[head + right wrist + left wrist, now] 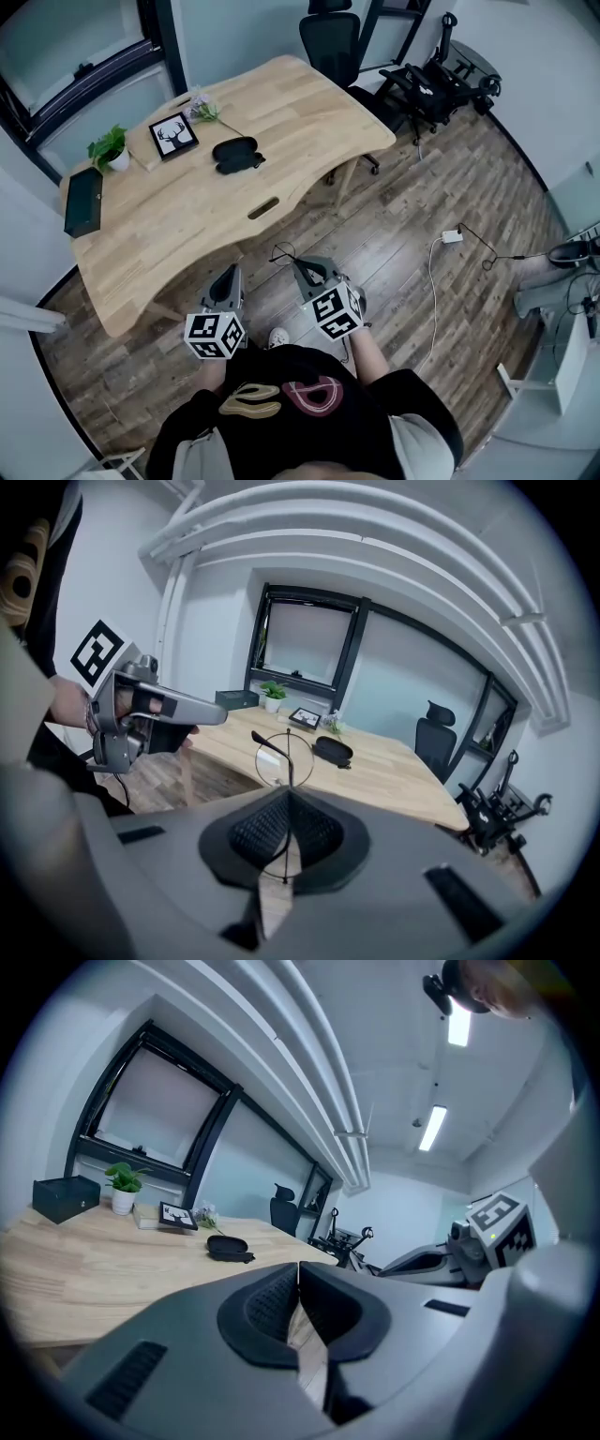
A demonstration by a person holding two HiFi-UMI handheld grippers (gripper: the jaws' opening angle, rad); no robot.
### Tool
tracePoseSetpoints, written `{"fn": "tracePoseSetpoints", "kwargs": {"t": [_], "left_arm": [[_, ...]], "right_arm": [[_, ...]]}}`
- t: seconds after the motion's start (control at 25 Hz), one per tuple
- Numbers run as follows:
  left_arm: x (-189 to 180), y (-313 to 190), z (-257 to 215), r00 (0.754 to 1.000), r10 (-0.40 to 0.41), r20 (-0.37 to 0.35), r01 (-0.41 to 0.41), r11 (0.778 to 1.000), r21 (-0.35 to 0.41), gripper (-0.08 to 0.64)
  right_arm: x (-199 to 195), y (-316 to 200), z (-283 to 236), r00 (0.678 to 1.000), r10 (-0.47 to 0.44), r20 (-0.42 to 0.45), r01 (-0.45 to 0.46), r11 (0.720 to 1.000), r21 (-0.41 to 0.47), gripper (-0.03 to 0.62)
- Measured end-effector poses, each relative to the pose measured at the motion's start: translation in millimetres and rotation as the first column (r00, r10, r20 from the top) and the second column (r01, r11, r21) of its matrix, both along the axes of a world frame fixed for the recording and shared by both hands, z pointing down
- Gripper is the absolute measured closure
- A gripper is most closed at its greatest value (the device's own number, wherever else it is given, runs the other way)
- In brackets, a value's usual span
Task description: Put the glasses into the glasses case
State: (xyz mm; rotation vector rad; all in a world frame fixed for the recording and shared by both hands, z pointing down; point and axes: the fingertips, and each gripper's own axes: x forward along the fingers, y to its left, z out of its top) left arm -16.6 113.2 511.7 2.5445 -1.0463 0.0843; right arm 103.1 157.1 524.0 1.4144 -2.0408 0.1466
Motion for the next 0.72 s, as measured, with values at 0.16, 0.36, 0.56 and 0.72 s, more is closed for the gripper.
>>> {"fn": "tracePoseSetpoints", "kwargs": {"t": [0.16,0.36,0.56,0.72], "left_arm": [[4,-5,3,1.000,0.002,0.000,-0.002,1.000,-0.003,0.541],[10,-12,5,1.000,0.019,0.007,-0.019,1.000,0.003,0.541],[13,-30,12,0.999,0.043,0.016,-0.043,0.999,0.004,0.541],[17,-54,9,0.998,0.061,0.035,-0.062,0.998,0.020,0.541]], "right_arm": [[4,0,3,1.000,-0.001,0.008,0.001,1.000,-0.003,0.580],[8,-4,5,1.000,0.010,0.009,-0.010,1.000,-0.006,0.580],[11,-20,7,1.000,0.026,0.000,-0.026,1.000,-0.008,0.580],[13,-42,4,0.999,0.033,-0.008,-0.033,0.999,-0.014,0.580]]}}
